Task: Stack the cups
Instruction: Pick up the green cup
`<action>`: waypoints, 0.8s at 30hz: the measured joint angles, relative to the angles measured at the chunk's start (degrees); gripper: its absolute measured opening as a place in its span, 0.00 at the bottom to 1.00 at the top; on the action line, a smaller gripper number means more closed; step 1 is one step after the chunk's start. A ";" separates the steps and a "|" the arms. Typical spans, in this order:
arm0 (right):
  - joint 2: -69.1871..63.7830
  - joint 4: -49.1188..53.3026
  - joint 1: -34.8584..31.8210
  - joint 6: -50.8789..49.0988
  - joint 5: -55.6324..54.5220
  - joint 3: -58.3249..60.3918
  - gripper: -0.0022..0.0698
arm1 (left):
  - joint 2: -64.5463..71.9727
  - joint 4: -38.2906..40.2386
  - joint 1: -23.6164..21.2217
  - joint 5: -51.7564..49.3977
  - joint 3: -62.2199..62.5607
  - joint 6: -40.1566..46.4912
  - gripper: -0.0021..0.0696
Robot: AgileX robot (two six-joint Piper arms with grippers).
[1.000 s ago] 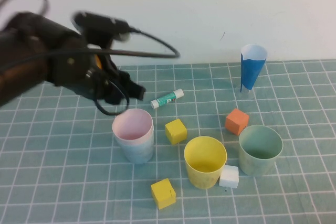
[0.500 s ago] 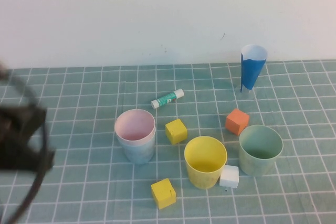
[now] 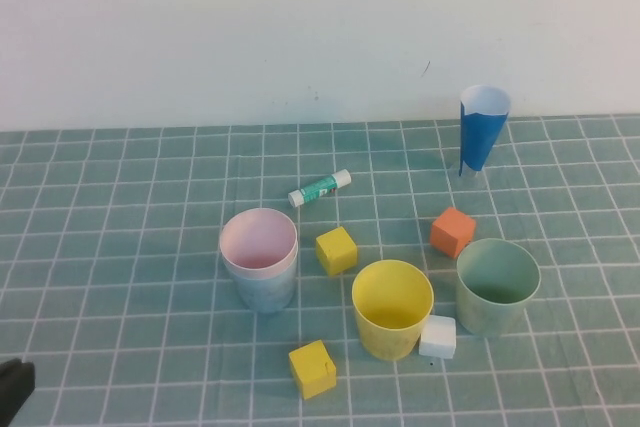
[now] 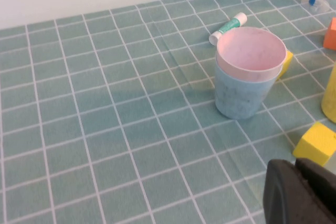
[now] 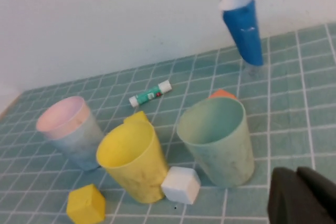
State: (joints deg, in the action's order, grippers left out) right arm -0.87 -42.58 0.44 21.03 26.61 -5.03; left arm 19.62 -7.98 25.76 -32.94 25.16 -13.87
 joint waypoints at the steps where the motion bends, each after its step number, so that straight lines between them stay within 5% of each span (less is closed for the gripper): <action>1: -1.83 -0.29 0.00 2.11 1.25 -2.38 0.03 | -0.16 0.12 0.00 -0.24 -0.12 0.00 0.03; 17: -54.13 6.48 0.21 19.25 37.49 -46.71 0.03 | -0.44 1.35 0.00 -2.05 -0.49 0.02 0.03; 24: -70.38 17.62 10.24 14.89 41.63 -59.68 0.03 | -0.44 1.35 0.00 -3.25 -0.49 1.64 0.03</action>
State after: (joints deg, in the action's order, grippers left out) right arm -71.25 -24.96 10.69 35.91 68.24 -64.71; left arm 19.17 -6.64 25.76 -36.20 24.67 -12.23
